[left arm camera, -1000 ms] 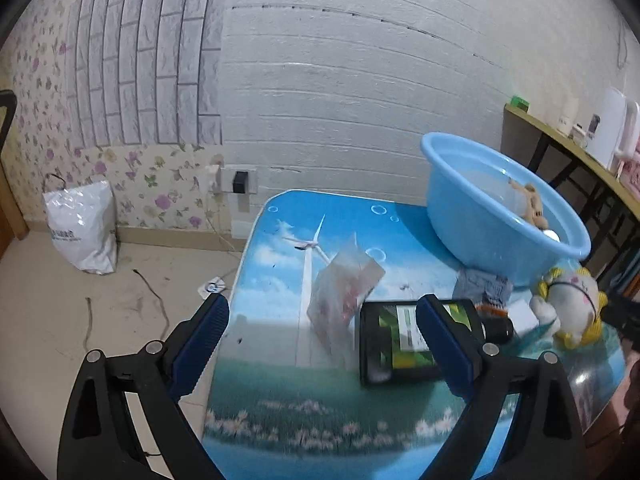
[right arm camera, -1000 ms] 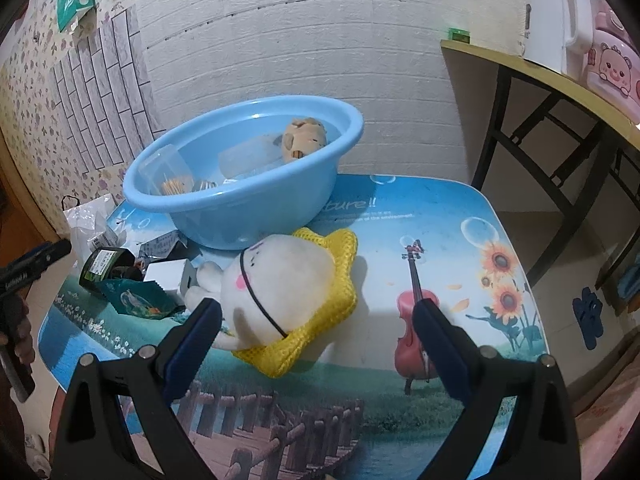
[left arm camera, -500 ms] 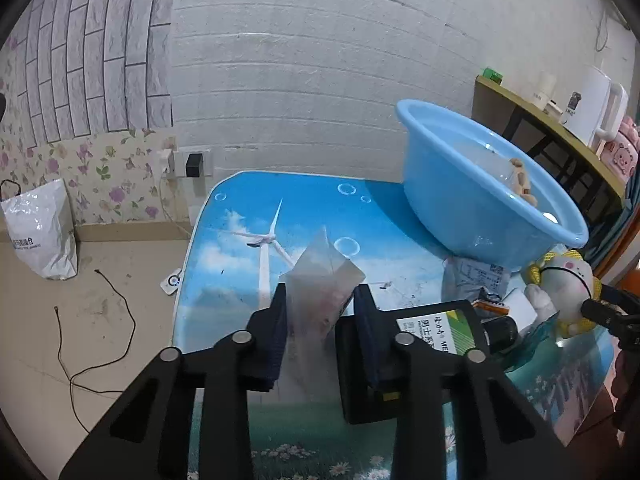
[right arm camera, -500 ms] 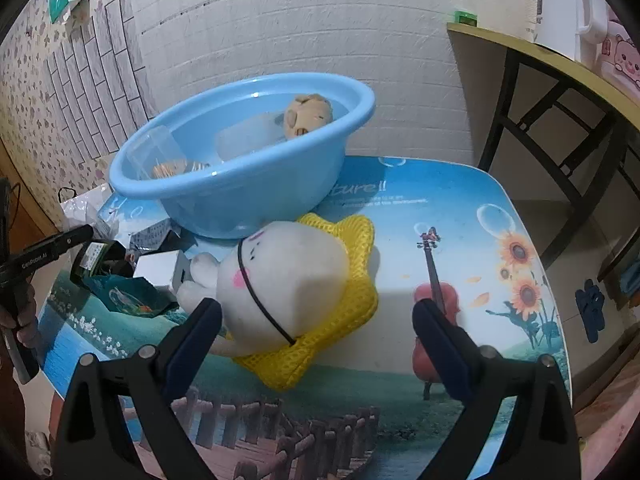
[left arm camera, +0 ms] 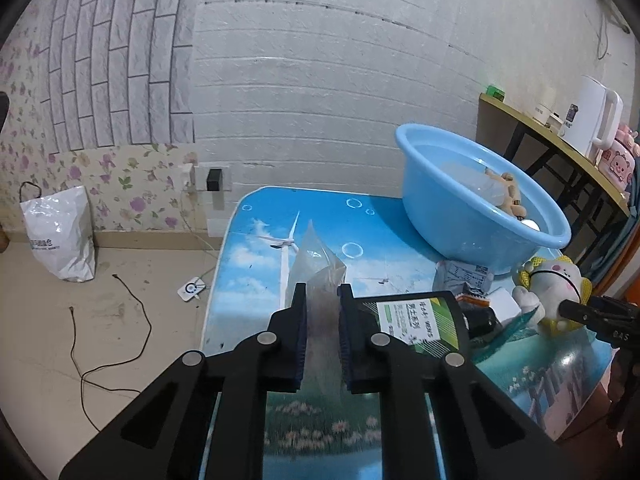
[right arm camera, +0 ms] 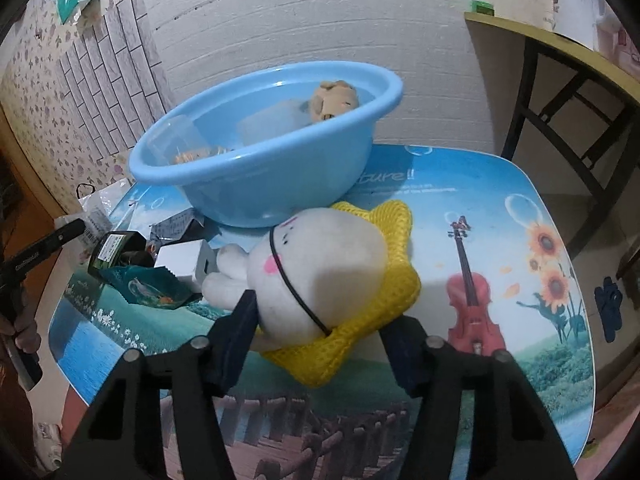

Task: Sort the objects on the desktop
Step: 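Grasp the clear plastic bag with the left gripper while the right gripper grasps the white plush, then lift the clear plastic bag with the left gripper while the right gripper holds the white plush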

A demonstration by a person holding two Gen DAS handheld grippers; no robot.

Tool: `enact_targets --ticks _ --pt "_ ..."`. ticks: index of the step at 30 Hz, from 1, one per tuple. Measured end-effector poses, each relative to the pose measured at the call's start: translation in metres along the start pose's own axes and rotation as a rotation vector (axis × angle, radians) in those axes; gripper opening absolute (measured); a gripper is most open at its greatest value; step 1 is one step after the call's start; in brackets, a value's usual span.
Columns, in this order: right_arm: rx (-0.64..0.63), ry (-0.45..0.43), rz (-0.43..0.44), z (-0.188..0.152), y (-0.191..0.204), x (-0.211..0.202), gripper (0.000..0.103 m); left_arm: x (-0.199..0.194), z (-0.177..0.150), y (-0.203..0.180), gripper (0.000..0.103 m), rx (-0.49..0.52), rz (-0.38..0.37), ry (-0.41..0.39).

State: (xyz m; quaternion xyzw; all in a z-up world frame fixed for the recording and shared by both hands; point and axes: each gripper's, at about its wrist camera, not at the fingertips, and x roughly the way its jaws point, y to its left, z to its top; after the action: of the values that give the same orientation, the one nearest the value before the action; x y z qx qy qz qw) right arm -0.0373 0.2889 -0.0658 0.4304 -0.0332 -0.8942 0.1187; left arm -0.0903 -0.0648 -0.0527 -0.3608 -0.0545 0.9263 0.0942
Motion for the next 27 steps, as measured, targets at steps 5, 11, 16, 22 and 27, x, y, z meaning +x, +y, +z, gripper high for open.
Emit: enact_targets --ticks 5,11,16,22,27 --pt "0.033 -0.036 0.011 -0.002 -0.010 -0.015 0.053 -0.025 -0.002 -0.010 0.012 -0.005 -0.008 -0.036" --pt "0.055 -0.063 0.011 -0.005 -0.024 -0.031 0.053 -0.054 -0.011 -0.040 0.012 0.030 -0.046 -0.071" --pt "0.051 -0.065 -0.005 -0.013 -0.034 -0.038 0.053 -0.062 -0.026 -0.067 0.012 0.049 -0.094 -0.057" --pt "0.043 -0.050 0.003 -0.024 -0.041 -0.042 0.053 -0.058 -0.045 -0.097 0.012 0.092 -0.134 0.000" --pt "0.012 -0.037 0.025 -0.027 -0.040 -0.043 0.059 -0.053 -0.057 -0.113 0.012 0.130 -0.154 0.040"
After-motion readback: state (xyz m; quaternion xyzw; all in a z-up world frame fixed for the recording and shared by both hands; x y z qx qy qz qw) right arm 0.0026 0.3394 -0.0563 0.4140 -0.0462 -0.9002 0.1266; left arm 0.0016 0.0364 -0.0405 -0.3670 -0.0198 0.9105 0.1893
